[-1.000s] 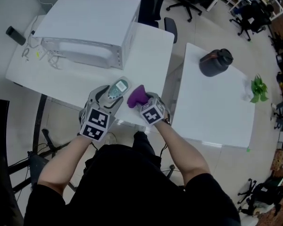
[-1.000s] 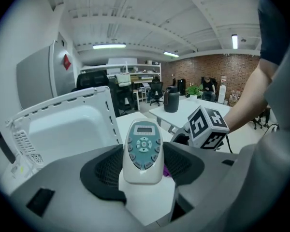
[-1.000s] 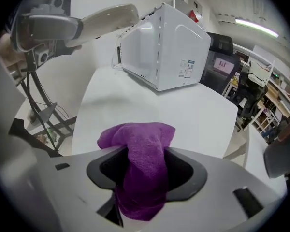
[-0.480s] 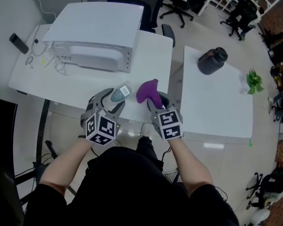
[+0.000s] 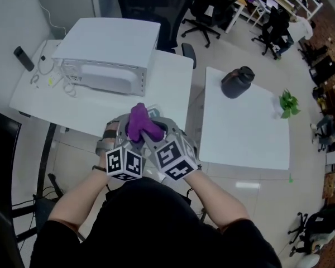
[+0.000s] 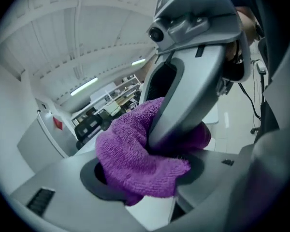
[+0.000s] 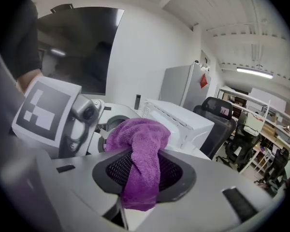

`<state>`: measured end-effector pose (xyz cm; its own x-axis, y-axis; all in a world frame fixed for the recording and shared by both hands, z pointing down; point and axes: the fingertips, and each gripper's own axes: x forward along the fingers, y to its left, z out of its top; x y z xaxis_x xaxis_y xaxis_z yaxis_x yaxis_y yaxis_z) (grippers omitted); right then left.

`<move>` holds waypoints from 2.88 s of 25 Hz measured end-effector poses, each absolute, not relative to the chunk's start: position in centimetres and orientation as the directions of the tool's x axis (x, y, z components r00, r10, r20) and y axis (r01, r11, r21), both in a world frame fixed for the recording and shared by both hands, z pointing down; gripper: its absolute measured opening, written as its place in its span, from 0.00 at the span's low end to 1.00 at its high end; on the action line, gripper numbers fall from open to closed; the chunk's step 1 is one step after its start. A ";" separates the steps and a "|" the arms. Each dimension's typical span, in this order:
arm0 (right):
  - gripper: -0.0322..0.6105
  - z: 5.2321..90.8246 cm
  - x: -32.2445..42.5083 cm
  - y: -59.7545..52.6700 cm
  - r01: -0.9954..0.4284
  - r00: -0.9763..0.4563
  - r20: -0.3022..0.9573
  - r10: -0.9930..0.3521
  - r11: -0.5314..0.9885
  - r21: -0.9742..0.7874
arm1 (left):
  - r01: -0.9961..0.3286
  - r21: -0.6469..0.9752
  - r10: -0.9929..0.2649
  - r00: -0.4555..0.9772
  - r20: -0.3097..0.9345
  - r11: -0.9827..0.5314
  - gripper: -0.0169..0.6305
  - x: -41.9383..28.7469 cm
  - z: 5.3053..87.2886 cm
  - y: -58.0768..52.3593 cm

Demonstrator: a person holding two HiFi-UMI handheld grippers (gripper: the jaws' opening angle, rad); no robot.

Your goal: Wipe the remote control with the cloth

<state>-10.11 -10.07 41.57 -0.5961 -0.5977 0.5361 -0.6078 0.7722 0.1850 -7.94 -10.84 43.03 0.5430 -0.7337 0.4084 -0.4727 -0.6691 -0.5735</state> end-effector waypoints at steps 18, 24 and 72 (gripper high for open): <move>0.25 39.5 -5.5 -6.8 -0.549 -0.659 0.515 -0.548 0.819 0.168 | -0.500 -0.596 -0.767 0.527 0.367 -0.629 0.41 -3.0 41.1 -7.9; 0.25 39.4 -0.1 -9.7 -0.656 -0.534 0.532 -0.657 0.719 0.230 | -0.490 -0.601 -0.760 0.543 0.356 -0.632 0.41 -2.9 41.1 -6.1; 0.25 31.2 2.4 -10.7 -0.693 -0.714 0.089 -0.695 0.681 -0.237 | 0.196 0.893 -0.450 0.808 -0.381 -0.405 0.41 -4.3 35.7 -6.5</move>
